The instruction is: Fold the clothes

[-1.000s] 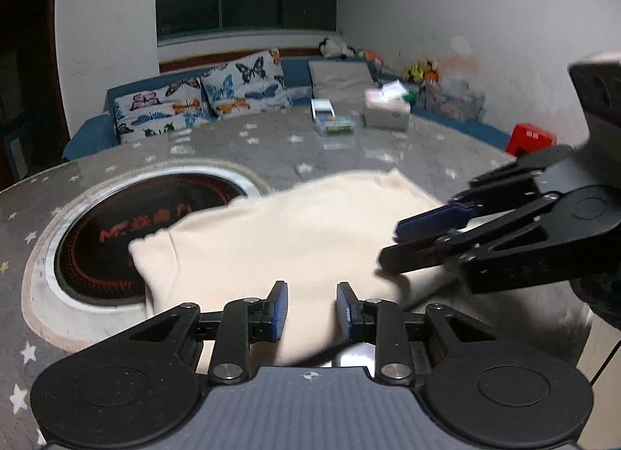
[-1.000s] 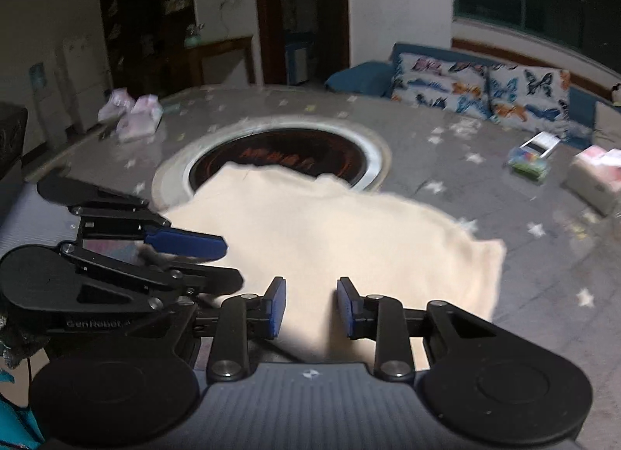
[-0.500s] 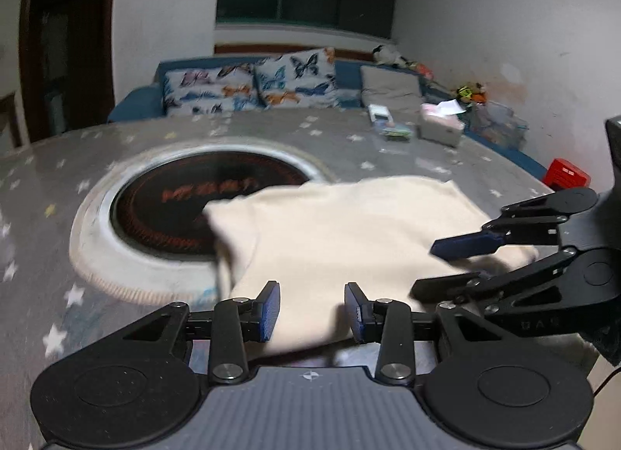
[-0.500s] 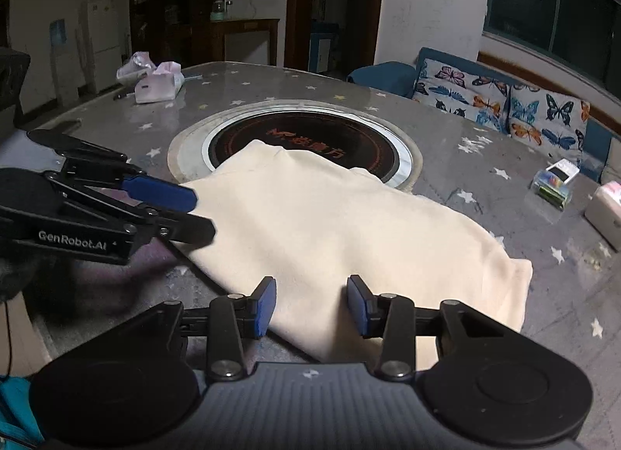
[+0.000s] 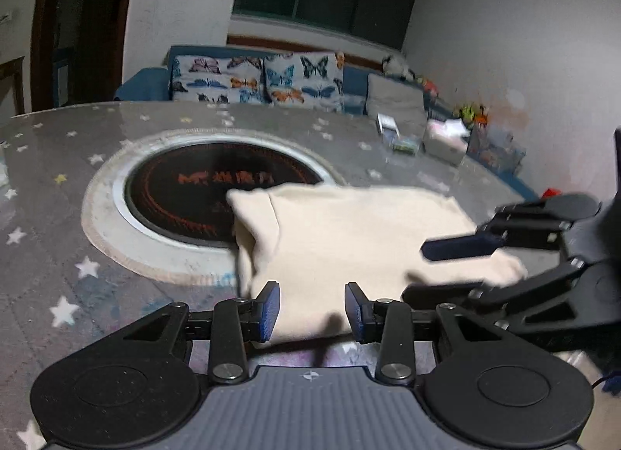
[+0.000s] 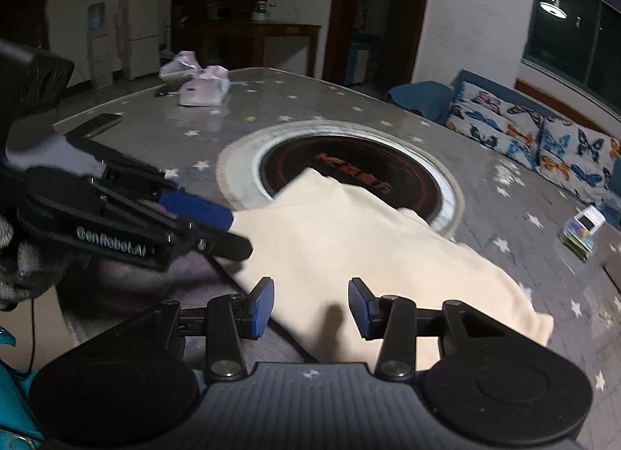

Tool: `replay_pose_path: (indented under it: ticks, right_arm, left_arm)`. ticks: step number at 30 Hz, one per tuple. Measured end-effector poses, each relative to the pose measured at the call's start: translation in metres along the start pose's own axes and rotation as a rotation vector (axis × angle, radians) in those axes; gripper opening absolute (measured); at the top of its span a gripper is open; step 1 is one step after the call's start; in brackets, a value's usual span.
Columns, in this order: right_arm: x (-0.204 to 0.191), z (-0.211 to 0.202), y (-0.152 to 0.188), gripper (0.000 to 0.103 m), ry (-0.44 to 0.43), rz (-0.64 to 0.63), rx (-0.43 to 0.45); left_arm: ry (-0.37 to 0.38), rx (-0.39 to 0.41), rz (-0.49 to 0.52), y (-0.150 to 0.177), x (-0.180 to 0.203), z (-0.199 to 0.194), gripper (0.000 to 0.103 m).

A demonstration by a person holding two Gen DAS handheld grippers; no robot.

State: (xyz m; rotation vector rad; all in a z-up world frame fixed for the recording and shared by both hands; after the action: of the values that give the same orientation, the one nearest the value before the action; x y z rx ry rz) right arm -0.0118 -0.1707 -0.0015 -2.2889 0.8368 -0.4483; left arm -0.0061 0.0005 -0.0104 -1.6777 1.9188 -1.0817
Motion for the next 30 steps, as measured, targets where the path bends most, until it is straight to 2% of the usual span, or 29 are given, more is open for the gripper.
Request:
replay_pose_path:
  ticks: [4, 11, 22, 24, 25, 27, 30]
  right_arm:
    - [-0.015, 0.006, -0.008, 0.043, -0.029, -0.052, -0.004]
    - [-0.045, 0.024, -0.022, 0.043, -0.079, -0.153, -0.014]
    - [-0.057, 0.043, -0.03, 0.04, -0.074, -0.176, -0.025]
    - [-0.059, 0.047, -0.031, 0.022, -0.072, -0.177, -0.026]
    - [-0.06, 0.048, -0.031, 0.021, -0.07, -0.178, -0.027]
    - [-0.061, 0.052, -0.033, 0.008, -0.068, -0.179, -0.028]
    - [-0.048, 0.043, -0.037, 0.006, -0.103, -0.101, 0.003]
  left_arm:
    - [-0.058, 0.039, -0.043, -0.009, -0.018, -0.013, 0.045]
    - [-0.098, 0.016, -0.191, -0.016, -0.052, -0.018, 0.048]
    - [-0.01, -0.045, -0.335, -0.022, -0.06, 0.002, 0.06]
    - [0.007, -0.059, -0.365, -0.024, -0.061, 0.008, 0.061]
    - [0.018, -0.066, -0.385, -0.025, -0.062, 0.01, 0.061]
    - [0.045, -0.079, -0.435, -0.026, -0.063, 0.014, 0.061]
    - [0.083, -0.096, -0.509, -0.029, -0.066, 0.02, 0.062]
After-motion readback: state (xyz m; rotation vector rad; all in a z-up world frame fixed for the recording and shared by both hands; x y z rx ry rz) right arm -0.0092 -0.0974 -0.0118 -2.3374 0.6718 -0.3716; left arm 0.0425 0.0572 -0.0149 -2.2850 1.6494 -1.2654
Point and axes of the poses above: each gripper's, at about its wrist camera, not at the fingertips, and z roughly the way its jaws point, x to its right, y to its underside, the point moved 3 cm from there along z, roughly the way its jaws point, and after that the axes turned 6 degrees about -x, right-handed, at the moved point
